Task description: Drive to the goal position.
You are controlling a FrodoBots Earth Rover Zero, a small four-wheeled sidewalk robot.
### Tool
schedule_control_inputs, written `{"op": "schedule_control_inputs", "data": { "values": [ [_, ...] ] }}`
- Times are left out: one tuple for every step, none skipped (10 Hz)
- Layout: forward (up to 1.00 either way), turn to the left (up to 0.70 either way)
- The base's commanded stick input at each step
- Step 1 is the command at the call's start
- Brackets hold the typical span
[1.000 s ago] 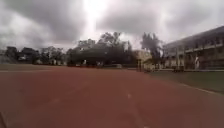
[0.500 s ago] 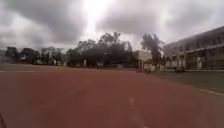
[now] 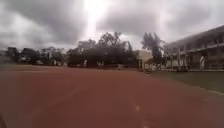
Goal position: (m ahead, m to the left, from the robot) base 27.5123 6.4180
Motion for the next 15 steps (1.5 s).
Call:
{"op": "schedule_control_inputs", "data": {
  "values": [
    [0.7, 0.0],
    [0.7, 0.0],
    [0.7, 0.0],
    [0.7, 0.0],
    [0.7, 0.0],
    [0.7, 0.0],
    [0.7, 0.0],
    [0.7, 0.0],
    [0.7, 0.0],
    [0.7, 0.0],
    [0.7, 0.0],
    [0.7, 0.0],
    [0.7, 0.0],
    [0.7, 0.0],
    [0.7, 0.0]
  ]
}}
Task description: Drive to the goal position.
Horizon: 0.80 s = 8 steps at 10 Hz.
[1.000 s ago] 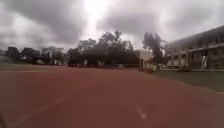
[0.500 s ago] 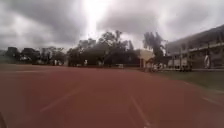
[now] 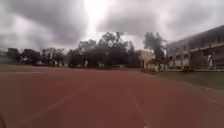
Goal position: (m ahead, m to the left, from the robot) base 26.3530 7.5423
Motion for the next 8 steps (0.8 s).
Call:
{"op": "schedule_control_inputs", "data": {
  "values": [
    [0.7, 0.0],
    [0.7, 0.0],
    [0.7, 0.0],
    [0.7, 0.0],
    [0.7, 0.0],
    [0.7, 0.0],
    [0.7, 0.0],
    [0.7, 0.0]
  ]
}}
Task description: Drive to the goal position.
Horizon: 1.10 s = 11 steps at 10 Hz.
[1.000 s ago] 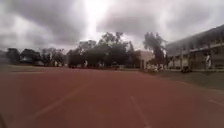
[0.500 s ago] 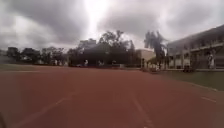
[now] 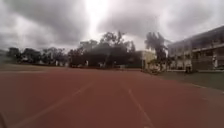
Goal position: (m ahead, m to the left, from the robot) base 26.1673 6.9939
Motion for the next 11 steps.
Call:
{"op": "schedule_control_inputs", "data": {
  "values": [
    [0.7, 0.0],
    [0.7, 0.0],
    [0.7, 0.0],
    [0.7, 0.0],
    [0.7, 0.0],
    [0.7, 0.0],
    [0.7, 0.0],
    [0.7, 0.0],
    [0.7, 0.0],
    [0.7, 0.0],
    [0.7, 0.0]
  ]
}}
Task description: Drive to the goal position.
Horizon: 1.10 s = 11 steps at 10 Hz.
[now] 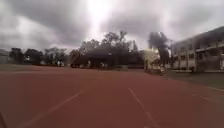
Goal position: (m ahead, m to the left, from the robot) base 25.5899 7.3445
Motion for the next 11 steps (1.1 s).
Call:
{"op": "schedule_control_inputs", "data": {
  "values": [
    [0.7, 0.0],
    [0.7, 0.0],
    [0.7, 0.0],
    [0.7, 0.0],
    [0.7, 0.0],
    [0.7, 0.0],
    [0.7, 0.0],
    [0.7, 0.0],
    [0.7, 0.0],
    [0.7, 0.0],
    [0.7, 0.0]
  ]
}}
